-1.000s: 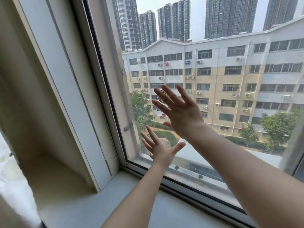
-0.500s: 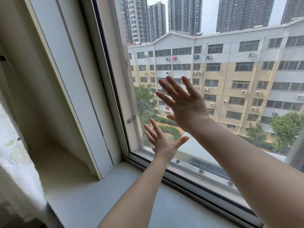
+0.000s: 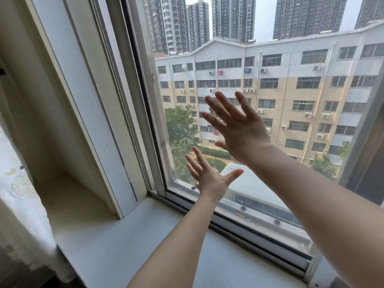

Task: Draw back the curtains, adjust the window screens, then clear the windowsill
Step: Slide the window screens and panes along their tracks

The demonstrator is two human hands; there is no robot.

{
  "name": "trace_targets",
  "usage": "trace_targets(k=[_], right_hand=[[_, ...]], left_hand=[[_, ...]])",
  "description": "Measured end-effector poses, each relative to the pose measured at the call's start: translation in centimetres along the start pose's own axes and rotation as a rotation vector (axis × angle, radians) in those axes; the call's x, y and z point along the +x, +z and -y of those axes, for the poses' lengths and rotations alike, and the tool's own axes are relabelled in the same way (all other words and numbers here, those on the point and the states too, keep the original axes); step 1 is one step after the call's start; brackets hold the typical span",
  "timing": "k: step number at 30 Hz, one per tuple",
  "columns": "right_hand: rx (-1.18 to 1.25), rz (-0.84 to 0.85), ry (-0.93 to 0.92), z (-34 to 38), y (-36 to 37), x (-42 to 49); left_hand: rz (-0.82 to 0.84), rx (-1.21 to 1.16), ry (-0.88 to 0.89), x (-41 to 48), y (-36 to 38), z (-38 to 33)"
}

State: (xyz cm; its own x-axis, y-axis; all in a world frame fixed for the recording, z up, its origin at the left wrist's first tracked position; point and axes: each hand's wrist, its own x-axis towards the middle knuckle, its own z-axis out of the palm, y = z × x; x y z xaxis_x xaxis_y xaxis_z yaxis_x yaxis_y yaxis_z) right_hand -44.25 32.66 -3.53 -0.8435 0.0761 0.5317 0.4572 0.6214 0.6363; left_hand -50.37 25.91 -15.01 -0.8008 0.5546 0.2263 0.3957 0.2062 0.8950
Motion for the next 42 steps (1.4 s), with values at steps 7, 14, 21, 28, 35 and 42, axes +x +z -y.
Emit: trace_targets(k=[7, 14, 21, 28, 35, 42], right_hand=[[0.040, -0.053, 0.087, 1.2, -0.7, 0.1], [0.141, -0.292, 0.080, 5.7, 0.2, 5.2], [0.395, -0.152, -0.156, 9.8, -1.6, 11.6], [0.362, 0.122, -0.080, 12.6, -1.1, 12.7], [0.292, 0.134, -0.035, 11.3, -1.1, 11.0], [0.316, 0.137, 0.048, 9.4, -2.0, 8.3]], left_hand=[[-0.146, -0.074, 0.002, 0.2, -1.3, 1.0], [-0.296, -0.128, -0.082, 7.8, -9.5, 5.4], [-0.340, -0.228, -0.013, 13.5, -13.6, 8.1], [-0.430, -0.182, -0.048, 13.4, -13.3, 7.5], [-0.380, -0.227, -0.076, 11.9, -12.2, 6.7], [-0.352, -0.201, -0.051, 8.9, -9.5, 4.8]])
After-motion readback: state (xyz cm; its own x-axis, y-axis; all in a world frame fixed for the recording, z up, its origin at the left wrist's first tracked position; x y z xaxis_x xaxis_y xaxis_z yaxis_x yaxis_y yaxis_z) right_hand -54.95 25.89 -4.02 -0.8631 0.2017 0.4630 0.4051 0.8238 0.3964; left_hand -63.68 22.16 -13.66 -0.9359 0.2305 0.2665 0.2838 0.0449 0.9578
